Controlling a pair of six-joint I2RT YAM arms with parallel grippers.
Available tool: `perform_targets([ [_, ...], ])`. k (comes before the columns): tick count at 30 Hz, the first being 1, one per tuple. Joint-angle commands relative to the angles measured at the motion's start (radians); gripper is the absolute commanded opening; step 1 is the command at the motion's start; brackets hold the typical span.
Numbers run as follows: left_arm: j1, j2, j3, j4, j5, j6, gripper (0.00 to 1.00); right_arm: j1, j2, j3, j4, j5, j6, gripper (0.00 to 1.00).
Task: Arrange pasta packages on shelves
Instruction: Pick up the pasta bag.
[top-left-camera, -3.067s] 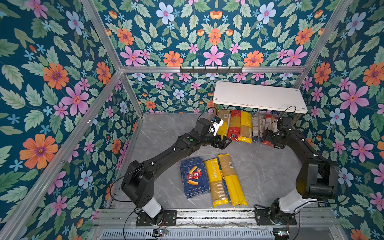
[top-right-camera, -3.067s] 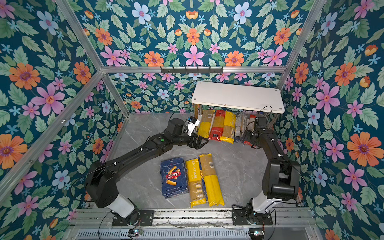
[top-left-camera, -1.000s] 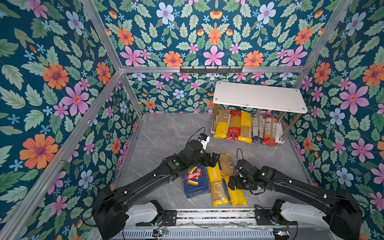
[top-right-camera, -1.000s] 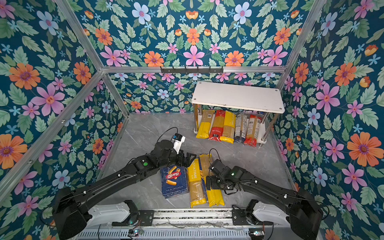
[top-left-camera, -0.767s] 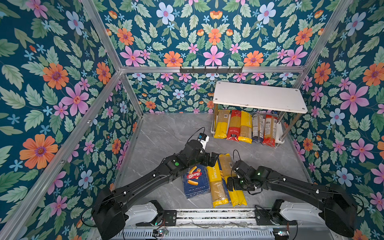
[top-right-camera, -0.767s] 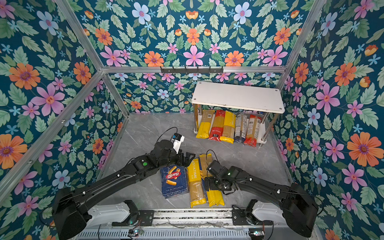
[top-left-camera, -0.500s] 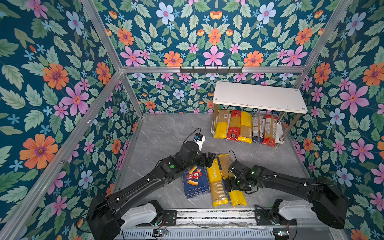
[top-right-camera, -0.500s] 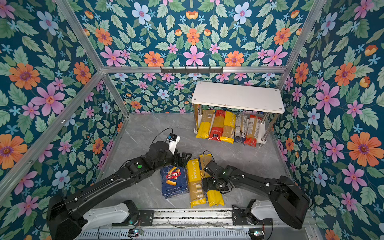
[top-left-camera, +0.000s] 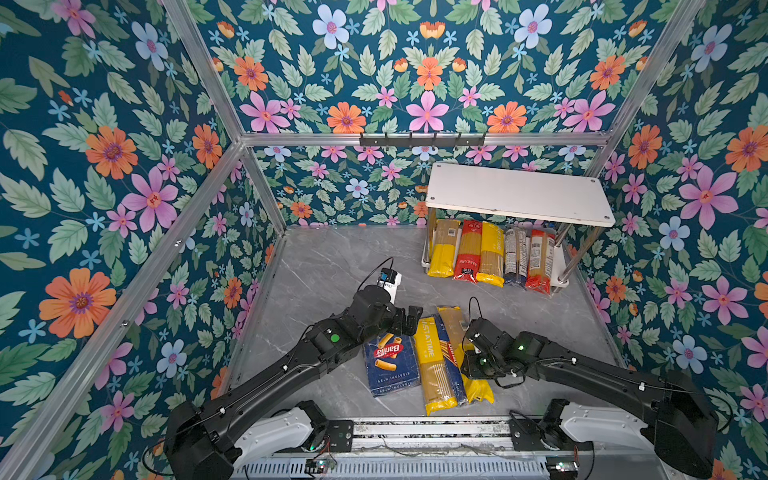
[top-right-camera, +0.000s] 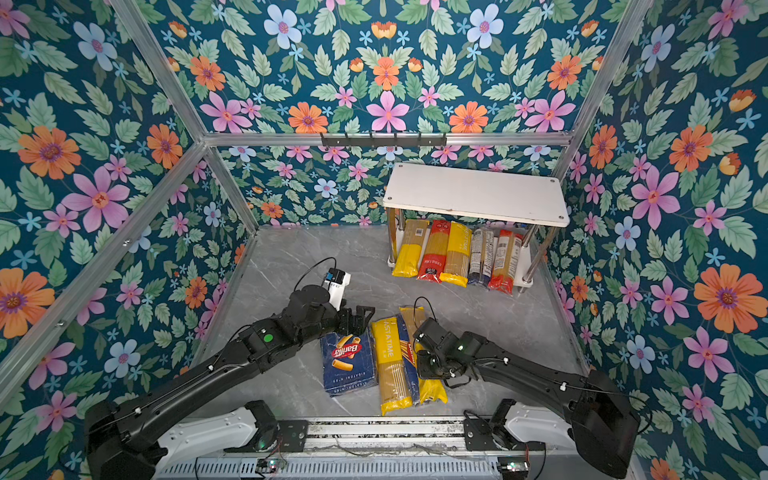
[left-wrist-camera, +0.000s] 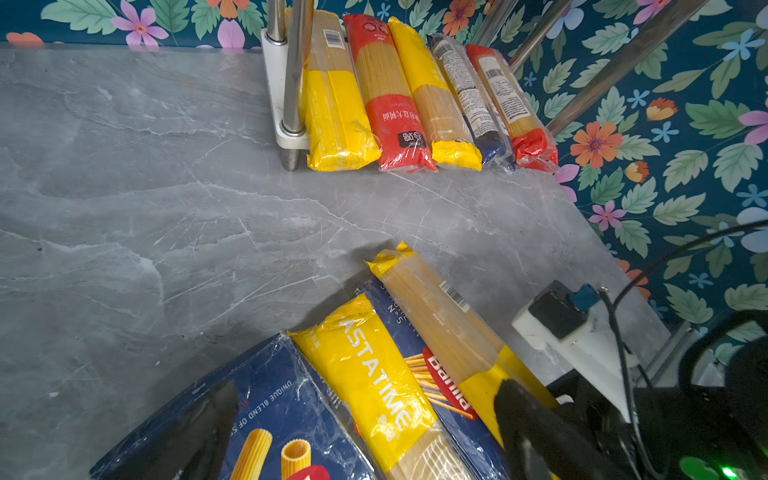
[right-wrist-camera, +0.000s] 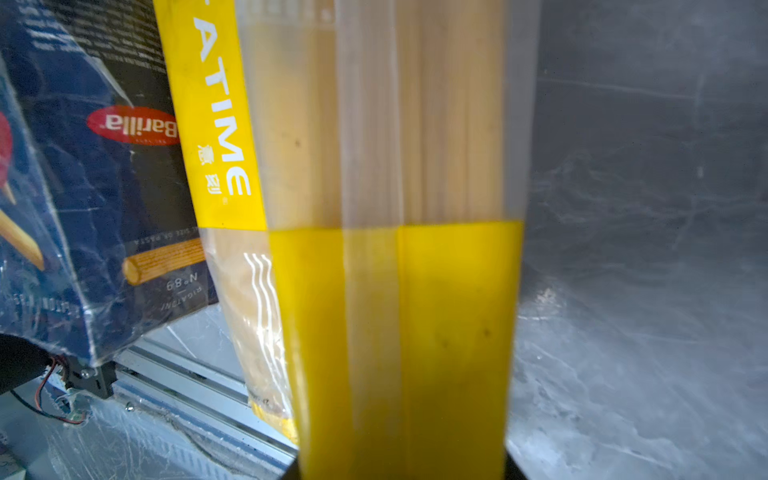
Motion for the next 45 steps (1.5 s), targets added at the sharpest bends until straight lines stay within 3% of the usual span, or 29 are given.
perform_targets([
  [1, 0.002, -0.001, 0.005, 0.0, -0.009, 0.013, 1.0, 0.001, -0.032, 0.012, 0.017, 0.007, 0.004, 0.3],
  [15, 0.008, 0.032, 0.031, -0.011, -0.01, 0.029, 1.0, 0.0, -0.139, 0.145, -0.112, 0.043, -0.029, 0.2],
  [26, 0.047, 0.074, 0.097, -0.022, 0.001, 0.057, 1.0, 0.001, -0.223, 0.41, -0.356, 0.174, -0.11, 0.19],
  [33, 0.073, 0.072, 0.11, -0.022, 0.022, 0.065, 1.0, -0.002, -0.203, 0.631, -0.464, 0.303, -0.199, 0.2],
  [38, 0.078, 0.11, 0.162, -0.038, 0.04, 0.08, 1.0, -0.064, -0.125, 0.821, -0.524, 0.391, -0.292, 0.2],
  [41, 0.077, 0.14, 0.206, -0.041, 0.069, 0.085, 1.0, -0.141, -0.08, 0.932, -0.538, 0.371, -0.352, 0.2],
  [45, 0.077, 0.223, 0.369, -0.075, 0.116, 0.117, 1.0, -0.214, -0.011, 1.082, -0.568, 0.378, -0.421, 0.21],
])
